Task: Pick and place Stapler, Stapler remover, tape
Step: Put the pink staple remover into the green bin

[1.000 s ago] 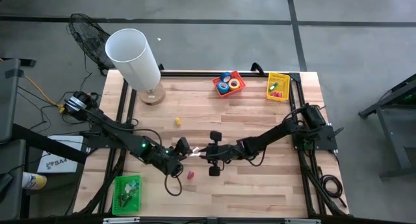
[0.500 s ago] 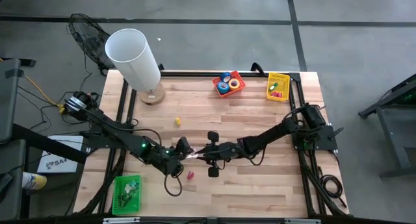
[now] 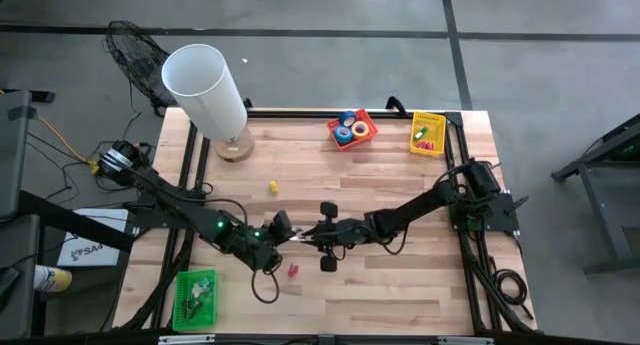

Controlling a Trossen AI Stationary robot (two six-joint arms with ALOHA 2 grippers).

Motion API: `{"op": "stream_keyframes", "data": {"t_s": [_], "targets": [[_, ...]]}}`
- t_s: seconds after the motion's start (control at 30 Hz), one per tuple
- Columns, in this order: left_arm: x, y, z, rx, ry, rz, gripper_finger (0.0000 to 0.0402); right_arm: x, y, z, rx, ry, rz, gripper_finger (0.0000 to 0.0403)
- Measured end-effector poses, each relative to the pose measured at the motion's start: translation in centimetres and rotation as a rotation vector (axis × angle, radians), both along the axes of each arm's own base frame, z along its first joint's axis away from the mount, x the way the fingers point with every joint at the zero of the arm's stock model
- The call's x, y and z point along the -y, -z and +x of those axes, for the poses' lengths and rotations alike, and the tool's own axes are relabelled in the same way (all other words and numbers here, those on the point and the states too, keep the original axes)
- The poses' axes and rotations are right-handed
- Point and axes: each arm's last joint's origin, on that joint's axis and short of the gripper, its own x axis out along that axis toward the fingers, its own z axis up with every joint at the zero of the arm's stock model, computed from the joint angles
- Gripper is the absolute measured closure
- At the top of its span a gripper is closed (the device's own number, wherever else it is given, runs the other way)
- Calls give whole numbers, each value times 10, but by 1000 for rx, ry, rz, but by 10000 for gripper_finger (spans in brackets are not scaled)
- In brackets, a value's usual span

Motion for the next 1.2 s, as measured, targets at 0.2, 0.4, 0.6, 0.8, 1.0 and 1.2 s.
{"op": "stream_keyframes", "data": {"t_s": [0.2, 0.4, 0.6, 0.8, 1.0, 1.2], "targets": [[0, -1, 0, 7, -10, 7, 365, 0, 1, 0, -3, 2, -5, 336], [0, 0, 0, 4, -10, 4, 359, 0, 0, 0, -3, -5, -13, 335], [-1, 0, 0, 3, -14, 1, 365, 1, 1, 0, -5, 19, -14, 307], [-1, 3, -2, -25, -4, 0, 363, 1, -1, -1, -9, 39, -9, 233], [-1, 3, -2, -27, -7, -2, 363, 6, -12, -10, -83, 101, -49, 160], [-5, 8, -8, -83, -70, -26, 363, 11, -19, -23, -195, 181, -64, 138]]}}
